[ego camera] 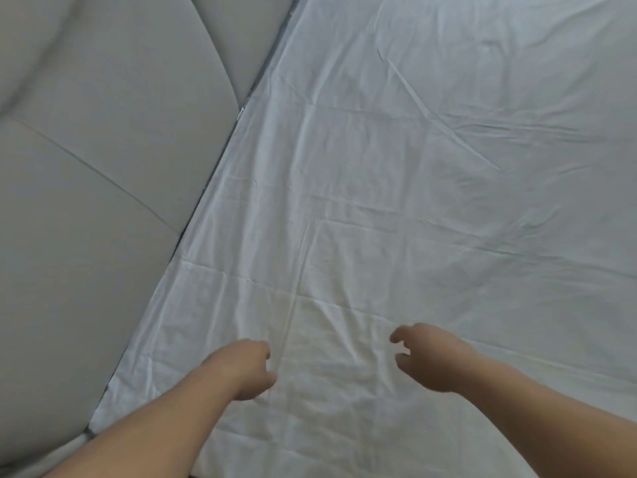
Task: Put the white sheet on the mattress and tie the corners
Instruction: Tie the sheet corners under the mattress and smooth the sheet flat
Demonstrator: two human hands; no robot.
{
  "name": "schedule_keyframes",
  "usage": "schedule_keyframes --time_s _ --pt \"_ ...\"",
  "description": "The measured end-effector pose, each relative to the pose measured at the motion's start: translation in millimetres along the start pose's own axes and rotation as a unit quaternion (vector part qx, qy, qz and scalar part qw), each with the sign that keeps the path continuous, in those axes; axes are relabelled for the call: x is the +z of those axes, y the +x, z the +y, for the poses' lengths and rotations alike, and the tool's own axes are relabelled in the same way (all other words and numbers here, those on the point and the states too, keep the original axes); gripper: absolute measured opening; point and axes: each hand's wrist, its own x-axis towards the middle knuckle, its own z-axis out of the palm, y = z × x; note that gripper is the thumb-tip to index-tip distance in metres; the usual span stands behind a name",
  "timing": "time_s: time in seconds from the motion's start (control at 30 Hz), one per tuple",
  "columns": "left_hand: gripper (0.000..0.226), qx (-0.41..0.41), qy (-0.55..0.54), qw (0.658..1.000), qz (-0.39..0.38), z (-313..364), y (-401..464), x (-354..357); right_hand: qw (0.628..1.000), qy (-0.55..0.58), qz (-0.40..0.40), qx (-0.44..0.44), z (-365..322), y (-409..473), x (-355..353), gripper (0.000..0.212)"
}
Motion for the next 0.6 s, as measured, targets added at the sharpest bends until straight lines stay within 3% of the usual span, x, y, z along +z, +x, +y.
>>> schedule_keyframes --time_s 0.13,0.37,0.6 --pt "0.056 0.008 -0.144 0.985 0.099 20.0 -13.0 -43.5 0.999 -0.007 0.049 -0.019 10.2 -6.3 -62.4 0.045" --pt "0.076 -0.035 -0.232 0.959 0.160 -10.4 40.5 -120.5 0.995 -0.020 0.090 -0.025 -31.9 44.8 -129.4 0.047" --pt "0.111 -0.065 -0.265 0.942 0.195 -97.3 212.3 -170.2 0.993 -0.001 0.115 -0.005 -115.6 225.0 -111.8 0.116"
